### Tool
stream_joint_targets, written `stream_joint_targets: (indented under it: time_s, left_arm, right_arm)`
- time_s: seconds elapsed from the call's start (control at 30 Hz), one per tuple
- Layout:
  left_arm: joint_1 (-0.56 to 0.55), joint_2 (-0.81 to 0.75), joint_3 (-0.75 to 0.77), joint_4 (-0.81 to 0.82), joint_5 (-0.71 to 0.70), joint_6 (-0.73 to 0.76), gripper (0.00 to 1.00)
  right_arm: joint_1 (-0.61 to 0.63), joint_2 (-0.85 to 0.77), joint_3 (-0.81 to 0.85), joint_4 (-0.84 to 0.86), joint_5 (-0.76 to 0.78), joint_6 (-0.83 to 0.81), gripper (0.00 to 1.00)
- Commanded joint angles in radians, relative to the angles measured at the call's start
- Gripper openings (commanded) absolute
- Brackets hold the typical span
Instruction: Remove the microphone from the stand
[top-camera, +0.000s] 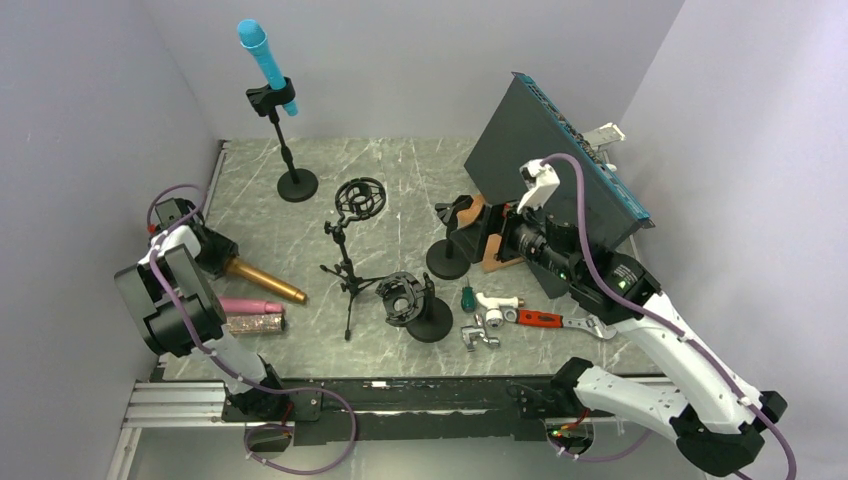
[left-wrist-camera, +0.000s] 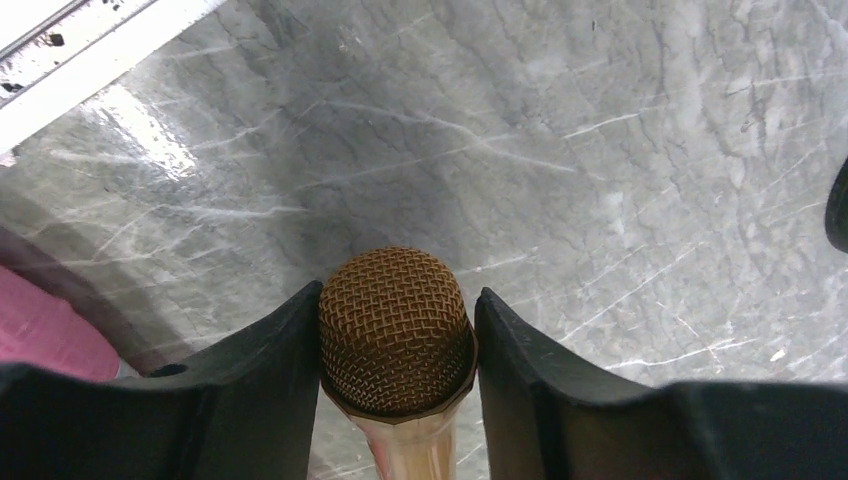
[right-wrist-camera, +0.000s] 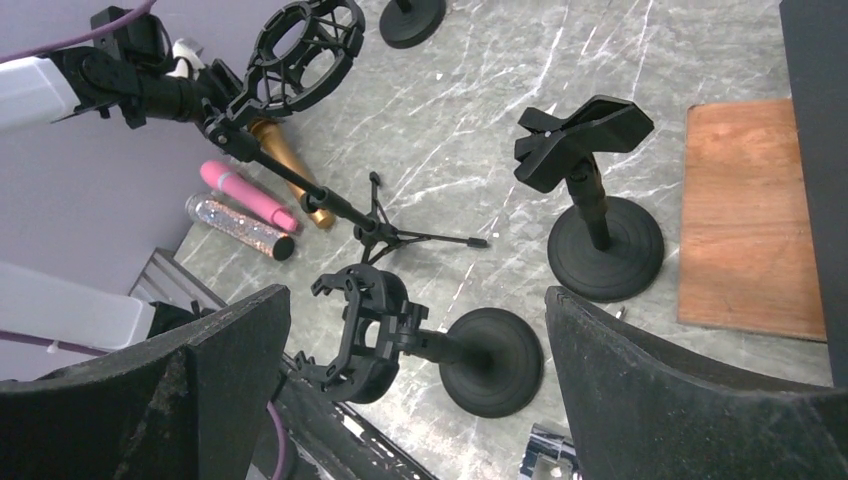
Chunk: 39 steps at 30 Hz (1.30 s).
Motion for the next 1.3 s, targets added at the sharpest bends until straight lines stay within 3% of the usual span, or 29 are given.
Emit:
stream_joint_targets:
  time_s: [0.0,0.13,0.27,0.3,0.5,0.67,0.8,0.87,1.1,1.17,1.27]
  left_arm:
    - [-0.001,-0.048,-0.001,0.007,-0.043,-0.002,0.58]
    - [-0.002,-0.079,0.022,-0.034,-0.081,0.041,0.8]
    - [-0.008,-0.14,0.052,-0.081,-0.145,0.098,0.85]
    - [-0.011,-0.162,0.055,-0.097,-0.162,0.107,0.91]
    - [-0.06,-0.406,0.03,-0.15,-0.063,0.122,0.9]
    - [-0.228,-0.68,-0.006,-0.182,0.083,0.094,0.84]
    - [-0.417,-0.989,-0.208,0.027,0.204,0.018,0.83]
    - [-0.467,-1.117,-0.348,0.159,0.293,-0.022,0.94]
    - [-0.493,-1.398,-0.582,0.117,0.434,-0.034,0.91]
    - [-0.494,-1.463,-0.657,0.213,0.579,-0.06,0.91]
    - [-0.495,-1.505,-0.754,0.31,0.627,-0.117,0.95]
  right_arm:
    - [0.004,-0.023,-0.014,0.037,0.012,-0.001,1.0]
    - [0.005,-0.01,0.012,0.014,0.025,-0.061,1.0]
    - [0.004,0.011,0.038,-0.005,0.03,-0.129,1.0]
    - [0.003,0.02,0.046,-0.02,0.027,-0.145,1.0]
    - [0.002,0.04,0.047,-0.073,-0.028,-0.203,1.0]
    - [0.004,0.015,0.033,-0.083,-0.115,-0.222,1.0]
    - [0.004,-0.021,0.028,-0.081,-0.125,-0.236,1.0]
    - [0.004,-0.04,0.037,-0.084,-0.117,-0.249,1.0]
    - [0.003,-0.115,-0.006,-0.066,-0.121,-0.258,1.0]
    - [0.003,-0.146,-0.037,-0.051,-0.128,-0.246,1.0]
    - [0.004,-0.182,-0.07,-0.046,-0.133,-0.243,1.0]
